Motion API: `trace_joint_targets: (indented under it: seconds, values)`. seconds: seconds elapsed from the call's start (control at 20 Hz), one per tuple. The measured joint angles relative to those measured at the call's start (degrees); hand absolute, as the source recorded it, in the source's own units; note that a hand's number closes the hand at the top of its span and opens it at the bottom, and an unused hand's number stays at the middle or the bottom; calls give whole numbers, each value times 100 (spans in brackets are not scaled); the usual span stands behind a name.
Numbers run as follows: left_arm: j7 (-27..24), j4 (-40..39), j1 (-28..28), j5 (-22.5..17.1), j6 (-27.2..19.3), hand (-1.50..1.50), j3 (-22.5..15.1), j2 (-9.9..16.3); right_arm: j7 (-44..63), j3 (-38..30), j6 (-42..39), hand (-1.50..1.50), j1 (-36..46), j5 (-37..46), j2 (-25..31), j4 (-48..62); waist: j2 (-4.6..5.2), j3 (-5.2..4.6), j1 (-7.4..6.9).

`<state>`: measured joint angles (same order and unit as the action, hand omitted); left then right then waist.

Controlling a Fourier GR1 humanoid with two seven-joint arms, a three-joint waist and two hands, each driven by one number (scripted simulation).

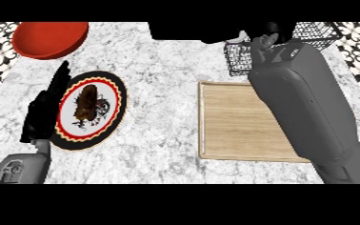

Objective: Pick the can from the tray and place it in the tiered basket

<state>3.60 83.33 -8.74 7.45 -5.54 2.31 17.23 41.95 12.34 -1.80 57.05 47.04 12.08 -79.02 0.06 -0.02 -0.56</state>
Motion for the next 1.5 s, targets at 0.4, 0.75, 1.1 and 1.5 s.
trace_joint_targets:
  seconds: [0.4, 0.75, 1.1, 1.5]
  values:
    - [-67, -67, -21, 39, 48, 0, -4, -57, -705, 11, 148, 150, 177, 858, 766, 1263, 20, -1, -23]
    - [5, -31, -71, 137, 28, 0, 8, -121, -1619, -354, 494, 150, 449, 1109, 1127, 2509, 20, 0, -37]
    - [65, 176, 48, 182, 66, 0, 21, -158, -2731, -840, 511, 150, 528, 776, 1290, 3410, 21, 3, -46]
    - [27, 89, 11, 260, 65, 0, 25, -224, -3205, -1493, 388, -150, 429, 206, 1202, 4292, 31, 4, -48]
